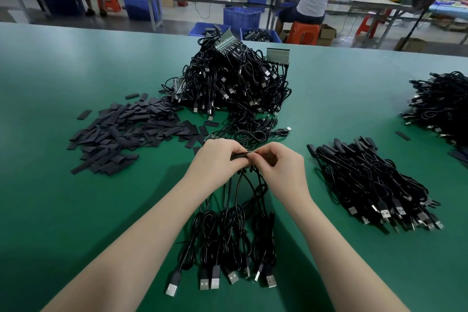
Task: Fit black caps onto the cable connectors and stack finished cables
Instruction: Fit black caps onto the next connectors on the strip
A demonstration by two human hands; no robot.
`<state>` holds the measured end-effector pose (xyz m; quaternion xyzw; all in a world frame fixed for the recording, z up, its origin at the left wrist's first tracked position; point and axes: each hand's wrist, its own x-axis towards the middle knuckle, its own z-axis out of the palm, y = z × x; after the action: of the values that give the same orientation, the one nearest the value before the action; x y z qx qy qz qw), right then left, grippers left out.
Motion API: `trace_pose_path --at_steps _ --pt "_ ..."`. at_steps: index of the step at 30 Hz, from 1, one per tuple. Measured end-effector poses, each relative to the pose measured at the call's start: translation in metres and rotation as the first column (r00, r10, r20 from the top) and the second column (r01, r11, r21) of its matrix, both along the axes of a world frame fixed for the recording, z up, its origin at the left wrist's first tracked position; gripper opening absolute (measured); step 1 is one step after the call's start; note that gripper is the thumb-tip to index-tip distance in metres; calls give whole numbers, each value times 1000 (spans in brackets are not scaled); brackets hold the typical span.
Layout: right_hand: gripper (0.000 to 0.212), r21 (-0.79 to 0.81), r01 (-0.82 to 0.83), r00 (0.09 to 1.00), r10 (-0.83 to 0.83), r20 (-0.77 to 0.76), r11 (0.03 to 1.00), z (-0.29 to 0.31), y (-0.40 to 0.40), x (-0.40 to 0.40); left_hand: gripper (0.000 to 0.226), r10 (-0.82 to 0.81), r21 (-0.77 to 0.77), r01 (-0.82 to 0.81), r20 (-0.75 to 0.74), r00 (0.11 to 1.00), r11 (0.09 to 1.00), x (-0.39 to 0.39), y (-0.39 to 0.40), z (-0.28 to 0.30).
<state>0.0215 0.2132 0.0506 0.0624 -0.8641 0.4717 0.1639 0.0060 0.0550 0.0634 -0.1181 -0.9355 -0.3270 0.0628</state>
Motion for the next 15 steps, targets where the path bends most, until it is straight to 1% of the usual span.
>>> trace_pose_path --at_steps 2,3,4,5,7,9,11,12,13,14,15 --pt "9 63 53 998 -51 -34 997 -5 -5 1 17 22 -11 -23 -20 1000 1000 0 3 0" --pt "10 76 94 994 -89 -63 993 -7 -7 3 16 36 -26 -36 -28 999 999 0 3 -1" --pt "12 53 140 987 -135 -89 989 -7 -6 4 15 50 -43 -52 -34 998 998 -1 3 -2" --pt "15 -11 175 980 -176 -93 984 -6 -2 4 15 64 -54 -66 -34 997 996 -1 0 -3" --pt "16 -176 197 979 -204 -24 964 -2 11 1 18 76 -41 -76 -20 997 996 -3 -8 -8" --pt "13 -331 158 986 -129 106 931 3 24 -2 25 60 -18 -60 -4 998 998 -5 -14 -11" --pt "10 -522 119 972 8 234 844 7 32 -4 36 45 -57 -46 -17 999 997 -7 -14 -12" --pt "10 -587 109 963 62 263 802 9 34 -5 41 46 -91 -50 -41 998 995 -8 -12 -11" --pt "10 -618 98 957 97 274 780 10 35 -5 45 47 -106 -54 -72 996 993 -9 -9 -9" --pt "11 -631 83 953 124 276 771 11 36 -5 45 39 -81 -46 -94 995 996 -9 -6 -7" --pt "13 -641 65 950 149 274 764 13 37 -5 42 18 -10 -19 -89 996 1000 -9 -3 -5"
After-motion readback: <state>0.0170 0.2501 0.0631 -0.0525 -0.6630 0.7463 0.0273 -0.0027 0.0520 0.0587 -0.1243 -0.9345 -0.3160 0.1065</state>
